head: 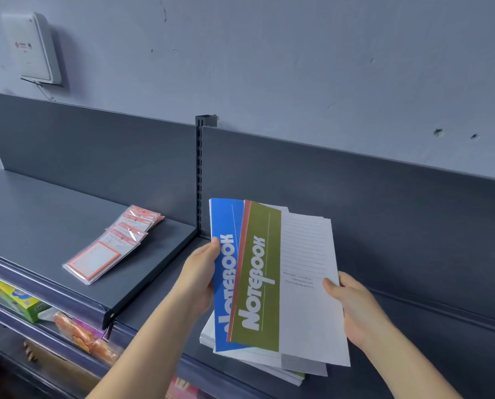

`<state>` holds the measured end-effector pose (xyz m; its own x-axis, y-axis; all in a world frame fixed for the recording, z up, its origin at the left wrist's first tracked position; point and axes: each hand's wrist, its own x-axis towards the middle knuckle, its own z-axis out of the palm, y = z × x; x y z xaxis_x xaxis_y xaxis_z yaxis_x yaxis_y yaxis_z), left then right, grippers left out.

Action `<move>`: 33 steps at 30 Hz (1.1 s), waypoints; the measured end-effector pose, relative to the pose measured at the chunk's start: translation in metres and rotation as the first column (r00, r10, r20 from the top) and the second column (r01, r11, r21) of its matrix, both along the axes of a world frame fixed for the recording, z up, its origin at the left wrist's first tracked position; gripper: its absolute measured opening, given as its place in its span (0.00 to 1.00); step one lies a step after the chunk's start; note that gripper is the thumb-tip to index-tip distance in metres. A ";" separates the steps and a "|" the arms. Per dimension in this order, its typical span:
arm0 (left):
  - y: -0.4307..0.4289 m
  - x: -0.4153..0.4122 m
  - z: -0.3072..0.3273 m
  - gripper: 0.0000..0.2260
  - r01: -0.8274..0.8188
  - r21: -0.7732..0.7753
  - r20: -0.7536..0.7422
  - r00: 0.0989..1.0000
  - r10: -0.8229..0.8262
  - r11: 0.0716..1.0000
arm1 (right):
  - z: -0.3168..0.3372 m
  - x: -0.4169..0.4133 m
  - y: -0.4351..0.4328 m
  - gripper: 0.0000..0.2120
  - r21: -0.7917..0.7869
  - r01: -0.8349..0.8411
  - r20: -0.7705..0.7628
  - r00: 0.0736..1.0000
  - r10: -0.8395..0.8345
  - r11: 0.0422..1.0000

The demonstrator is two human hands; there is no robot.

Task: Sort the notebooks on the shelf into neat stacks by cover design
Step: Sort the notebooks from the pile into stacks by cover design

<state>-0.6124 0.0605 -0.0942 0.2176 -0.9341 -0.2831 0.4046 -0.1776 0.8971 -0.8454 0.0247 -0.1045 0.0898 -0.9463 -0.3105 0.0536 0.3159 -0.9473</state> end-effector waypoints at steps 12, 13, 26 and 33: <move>-0.003 -0.027 0.005 0.16 -0.026 -0.079 0.045 0.999 0.029 0.997 | 0.002 0.010 -0.013 0.15 -0.077 -0.084 0.010 0.996 0.085 0.994; -0.003 -0.025 0.006 0.15 -0.009 -0.074 0.027 1.000 0.011 0.997 | 0.003 0.008 -0.016 0.15 -0.080 -0.079 -0.002 0.997 0.079 0.994; -0.008 -0.012 0.000 0.12 -0.101 -0.045 0.009 0.995 0.102 0.994 | 0.014 -0.015 -0.036 0.09 -0.066 -0.122 -0.113 0.987 0.114 0.990; -0.015 0.000 0.007 0.12 -0.113 -0.068 0.029 0.993 0.115 0.991 | 0.018 -0.026 -0.037 0.10 -0.086 -0.056 0.039 0.997 0.059 0.995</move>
